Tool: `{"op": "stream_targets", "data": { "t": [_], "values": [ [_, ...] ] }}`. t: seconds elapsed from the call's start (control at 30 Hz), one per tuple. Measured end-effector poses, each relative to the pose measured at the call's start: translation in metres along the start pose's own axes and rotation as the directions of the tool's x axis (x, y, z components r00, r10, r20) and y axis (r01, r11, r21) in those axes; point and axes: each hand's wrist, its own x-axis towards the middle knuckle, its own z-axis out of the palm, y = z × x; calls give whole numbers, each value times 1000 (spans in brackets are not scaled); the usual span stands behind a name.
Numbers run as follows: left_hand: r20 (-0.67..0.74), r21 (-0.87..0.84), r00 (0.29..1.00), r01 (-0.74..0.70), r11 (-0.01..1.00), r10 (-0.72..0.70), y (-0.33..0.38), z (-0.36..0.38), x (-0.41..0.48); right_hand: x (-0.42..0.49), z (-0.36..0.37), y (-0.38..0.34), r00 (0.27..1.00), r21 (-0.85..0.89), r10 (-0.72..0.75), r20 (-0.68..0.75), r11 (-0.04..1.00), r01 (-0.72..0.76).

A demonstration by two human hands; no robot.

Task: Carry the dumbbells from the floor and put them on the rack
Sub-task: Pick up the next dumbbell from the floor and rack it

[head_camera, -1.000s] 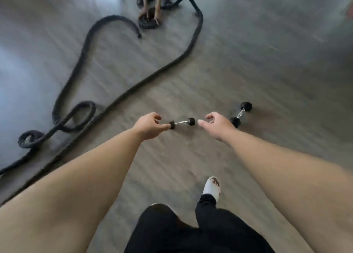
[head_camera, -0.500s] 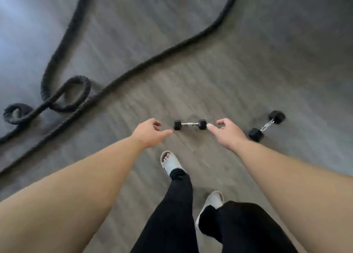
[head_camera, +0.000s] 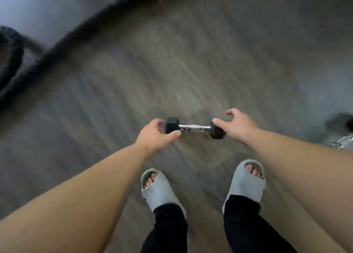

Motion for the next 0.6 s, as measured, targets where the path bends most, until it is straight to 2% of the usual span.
{"op": "stream_targets", "data": {
  "t": [0.17, 0.3, 0.43, 0.6],
  "values": [
    [-73, -43, 997, 26, 999, -29, -18, 68, 84, 68, 57, 41, 1000, 95, 24, 1, 995, -24],
    [-200, -163, 978, 20, 986, -53, -27, 90, 113, 88, 76, 48, 997, 148, 15, -78, 989, -4],
    [-216, -222, 975, 10, 975, -59, -31, 70, 99, 68, 69, 31, 993, 157, 24, -116, 988, -5],
    [-279, -290, 959, -34, 956, -50, -14, -5, 16, -13, 31, -18, 990, 190, -23, -136, 981, 49]
  ]
}}
